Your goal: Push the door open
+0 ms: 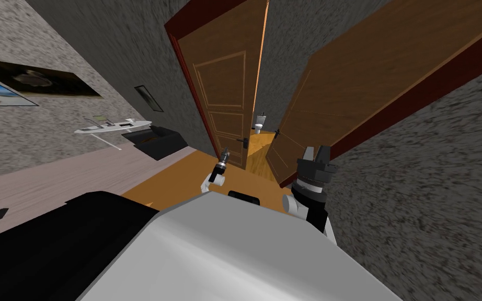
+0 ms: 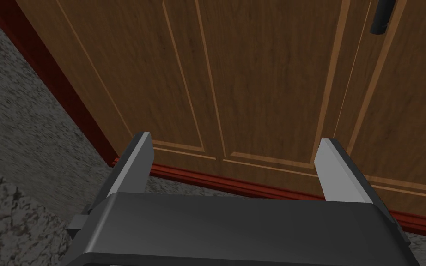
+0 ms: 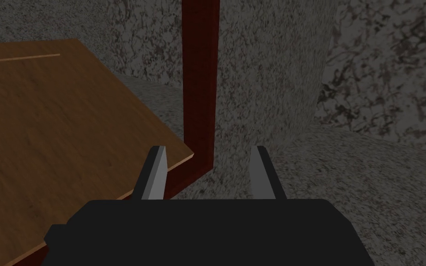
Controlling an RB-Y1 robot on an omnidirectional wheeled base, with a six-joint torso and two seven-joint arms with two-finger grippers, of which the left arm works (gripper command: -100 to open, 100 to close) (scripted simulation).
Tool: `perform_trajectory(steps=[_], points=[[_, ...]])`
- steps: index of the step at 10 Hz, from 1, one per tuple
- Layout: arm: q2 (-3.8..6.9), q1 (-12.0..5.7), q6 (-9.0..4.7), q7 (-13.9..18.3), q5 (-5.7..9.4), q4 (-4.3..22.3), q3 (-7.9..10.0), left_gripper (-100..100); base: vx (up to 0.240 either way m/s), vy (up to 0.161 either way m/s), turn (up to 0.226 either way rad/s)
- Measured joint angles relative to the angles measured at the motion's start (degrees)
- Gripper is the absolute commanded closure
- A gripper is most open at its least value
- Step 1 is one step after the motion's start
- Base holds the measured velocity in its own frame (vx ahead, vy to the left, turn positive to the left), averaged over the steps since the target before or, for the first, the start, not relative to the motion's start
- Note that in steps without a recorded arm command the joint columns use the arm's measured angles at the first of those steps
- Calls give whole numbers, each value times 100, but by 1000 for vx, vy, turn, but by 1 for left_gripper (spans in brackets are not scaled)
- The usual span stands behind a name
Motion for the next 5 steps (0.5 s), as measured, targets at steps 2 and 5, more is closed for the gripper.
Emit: perform_trajectory(steps=[2, 5], points=[[-16, -110, 2, 20, -1, 270, -43, -100, 90, 30, -47], [13, -239, 36, 82, 22, 581, -86, -100, 104, 44, -43]])
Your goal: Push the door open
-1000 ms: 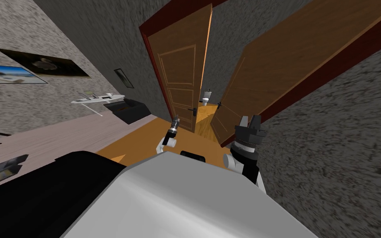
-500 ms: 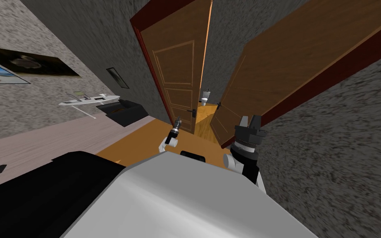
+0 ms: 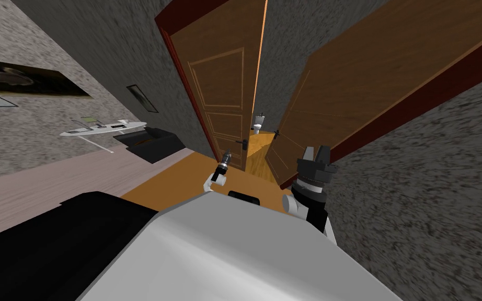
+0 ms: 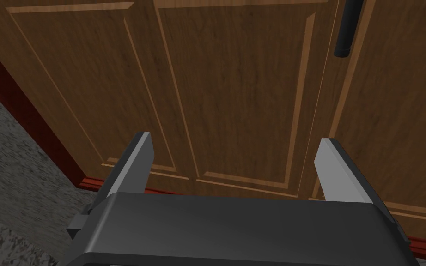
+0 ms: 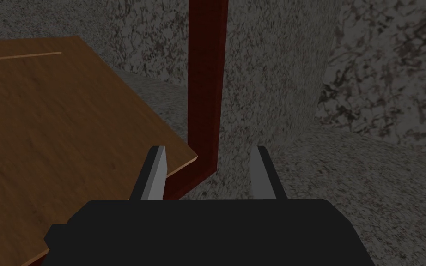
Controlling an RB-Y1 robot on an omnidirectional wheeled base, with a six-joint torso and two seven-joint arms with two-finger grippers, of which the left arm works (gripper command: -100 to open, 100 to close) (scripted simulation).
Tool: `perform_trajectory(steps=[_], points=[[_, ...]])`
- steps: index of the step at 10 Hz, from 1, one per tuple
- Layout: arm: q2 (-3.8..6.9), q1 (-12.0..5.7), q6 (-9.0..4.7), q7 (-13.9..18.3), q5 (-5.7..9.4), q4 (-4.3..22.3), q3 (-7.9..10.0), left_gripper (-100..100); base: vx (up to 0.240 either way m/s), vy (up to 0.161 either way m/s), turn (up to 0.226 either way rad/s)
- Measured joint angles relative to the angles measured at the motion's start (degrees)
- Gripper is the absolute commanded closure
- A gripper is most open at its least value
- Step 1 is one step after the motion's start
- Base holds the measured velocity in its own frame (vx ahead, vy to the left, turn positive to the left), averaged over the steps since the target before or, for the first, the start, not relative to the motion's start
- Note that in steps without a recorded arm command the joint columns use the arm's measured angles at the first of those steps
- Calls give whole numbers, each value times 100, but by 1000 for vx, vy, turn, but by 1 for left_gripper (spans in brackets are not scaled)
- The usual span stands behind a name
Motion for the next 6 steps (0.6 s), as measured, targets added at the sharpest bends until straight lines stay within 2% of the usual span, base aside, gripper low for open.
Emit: perform_trajectory(steps=[4, 6], points=[[-10, -182, 74, 67, 16, 429, -75, -100, 98, 41, -43], [18, -272, 97, 112, 36, 600, -88, -100, 75, 29, -41]])
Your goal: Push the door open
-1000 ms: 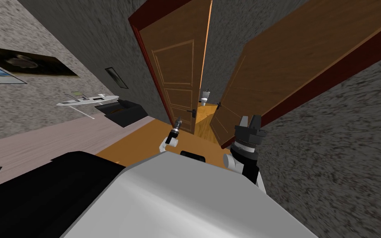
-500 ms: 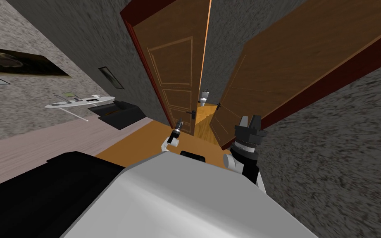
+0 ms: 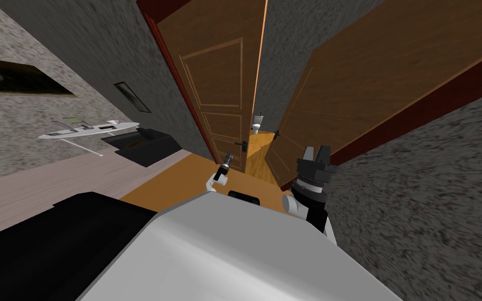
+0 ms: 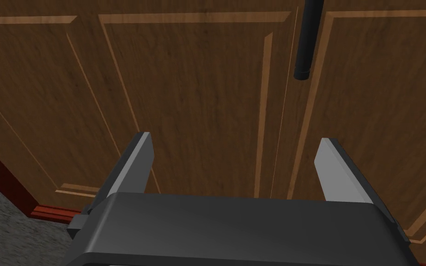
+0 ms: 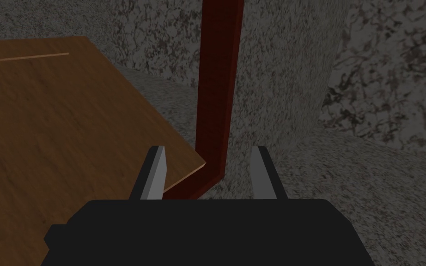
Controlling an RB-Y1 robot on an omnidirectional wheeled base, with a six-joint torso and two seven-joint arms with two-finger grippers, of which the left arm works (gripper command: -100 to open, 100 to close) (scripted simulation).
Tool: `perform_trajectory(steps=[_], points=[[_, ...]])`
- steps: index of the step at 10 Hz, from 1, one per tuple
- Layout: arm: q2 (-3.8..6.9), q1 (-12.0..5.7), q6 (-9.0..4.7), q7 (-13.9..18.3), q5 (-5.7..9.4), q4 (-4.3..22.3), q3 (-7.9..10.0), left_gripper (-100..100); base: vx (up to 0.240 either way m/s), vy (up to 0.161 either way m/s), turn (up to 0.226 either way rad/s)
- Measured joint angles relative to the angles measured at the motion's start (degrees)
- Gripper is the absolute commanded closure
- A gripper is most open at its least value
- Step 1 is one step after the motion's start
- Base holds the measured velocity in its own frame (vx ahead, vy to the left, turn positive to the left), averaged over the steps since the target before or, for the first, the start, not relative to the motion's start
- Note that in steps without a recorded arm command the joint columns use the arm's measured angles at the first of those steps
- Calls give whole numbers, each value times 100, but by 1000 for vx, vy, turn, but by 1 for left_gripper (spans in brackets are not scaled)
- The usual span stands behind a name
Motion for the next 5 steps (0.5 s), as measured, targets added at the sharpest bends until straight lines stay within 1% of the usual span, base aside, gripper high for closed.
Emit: perform_trajectory(steps=[1, 3, 5], points=[[-32, -53, -4, 2, -6, 129, -19, -100, 112, 46, -66], [-57, -147, 17, 29, -1, 380, -68, -100, 143, 62, -61], [-50, -254, 81, 80, 18, 585, -101, -100, 114, 46, -34]])
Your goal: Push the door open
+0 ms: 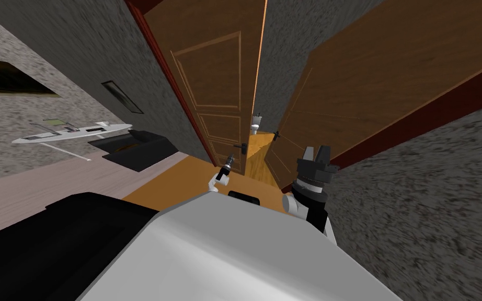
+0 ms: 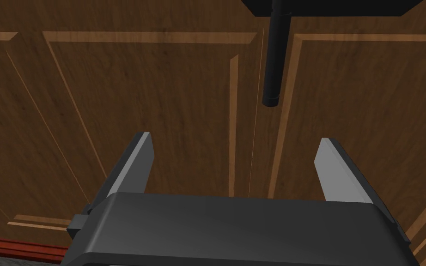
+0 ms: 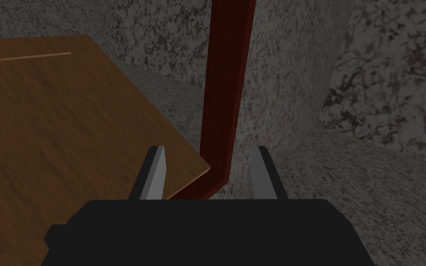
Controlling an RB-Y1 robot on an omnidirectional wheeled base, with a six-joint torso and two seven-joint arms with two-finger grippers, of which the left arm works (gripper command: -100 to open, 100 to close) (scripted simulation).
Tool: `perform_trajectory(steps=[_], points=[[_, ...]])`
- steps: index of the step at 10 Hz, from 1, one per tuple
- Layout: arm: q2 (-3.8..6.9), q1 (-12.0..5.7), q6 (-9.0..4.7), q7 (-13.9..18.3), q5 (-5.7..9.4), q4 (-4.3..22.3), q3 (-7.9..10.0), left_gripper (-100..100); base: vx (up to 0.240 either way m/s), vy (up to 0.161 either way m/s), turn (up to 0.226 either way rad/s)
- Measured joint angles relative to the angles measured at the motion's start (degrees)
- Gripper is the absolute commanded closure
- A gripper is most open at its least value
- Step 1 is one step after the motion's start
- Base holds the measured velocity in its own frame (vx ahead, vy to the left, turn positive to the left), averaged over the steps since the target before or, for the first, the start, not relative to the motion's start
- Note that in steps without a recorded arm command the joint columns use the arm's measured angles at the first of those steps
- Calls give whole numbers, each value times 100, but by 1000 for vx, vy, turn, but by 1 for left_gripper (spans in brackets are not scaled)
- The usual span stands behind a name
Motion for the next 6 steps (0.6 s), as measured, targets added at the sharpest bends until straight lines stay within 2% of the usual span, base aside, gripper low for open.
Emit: perform_trajectory(steps=[4, 6], points=[[-34, -235, 19, 85, 27, 537, -67, -100, 103, 65, -46], [-24, -259, 6, 90, 29, 590, -54, -100, 157, -12, -24]])
